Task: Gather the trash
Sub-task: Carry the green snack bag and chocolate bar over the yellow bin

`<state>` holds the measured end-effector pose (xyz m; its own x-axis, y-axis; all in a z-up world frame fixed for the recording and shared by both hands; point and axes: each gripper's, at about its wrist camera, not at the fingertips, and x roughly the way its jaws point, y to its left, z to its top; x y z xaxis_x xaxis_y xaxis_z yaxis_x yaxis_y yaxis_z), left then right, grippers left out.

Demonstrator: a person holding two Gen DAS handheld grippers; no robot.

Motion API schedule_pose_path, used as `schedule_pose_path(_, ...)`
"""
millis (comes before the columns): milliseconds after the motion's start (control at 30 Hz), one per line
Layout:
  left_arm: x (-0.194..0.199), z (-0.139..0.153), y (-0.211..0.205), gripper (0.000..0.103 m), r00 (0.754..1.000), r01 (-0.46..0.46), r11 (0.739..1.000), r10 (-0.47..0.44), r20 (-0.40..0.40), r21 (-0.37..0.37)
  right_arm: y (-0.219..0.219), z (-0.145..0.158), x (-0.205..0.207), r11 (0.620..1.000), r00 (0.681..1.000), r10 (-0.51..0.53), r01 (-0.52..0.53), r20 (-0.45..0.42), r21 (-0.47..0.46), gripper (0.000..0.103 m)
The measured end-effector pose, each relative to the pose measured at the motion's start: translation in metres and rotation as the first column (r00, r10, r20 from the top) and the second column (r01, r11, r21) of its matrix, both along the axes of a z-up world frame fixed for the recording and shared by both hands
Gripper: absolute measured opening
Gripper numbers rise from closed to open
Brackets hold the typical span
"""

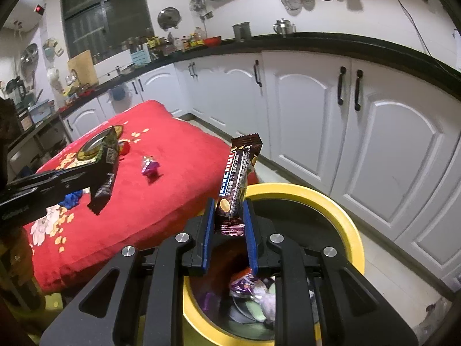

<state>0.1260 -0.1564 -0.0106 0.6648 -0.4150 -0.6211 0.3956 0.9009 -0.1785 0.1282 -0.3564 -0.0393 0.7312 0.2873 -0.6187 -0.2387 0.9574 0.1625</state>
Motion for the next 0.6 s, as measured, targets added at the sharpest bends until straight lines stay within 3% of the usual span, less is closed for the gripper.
schedule_pose_path(600, -0.004, -0.026, -0.055, 0.009, 0.991, 0.125, 0.991, -0.122, -0.058, 0.055, -0.041, -0.023, 0.006, 0.998, 0.996, -0.065, 0.066, -0.061, 0.017, 0.019)
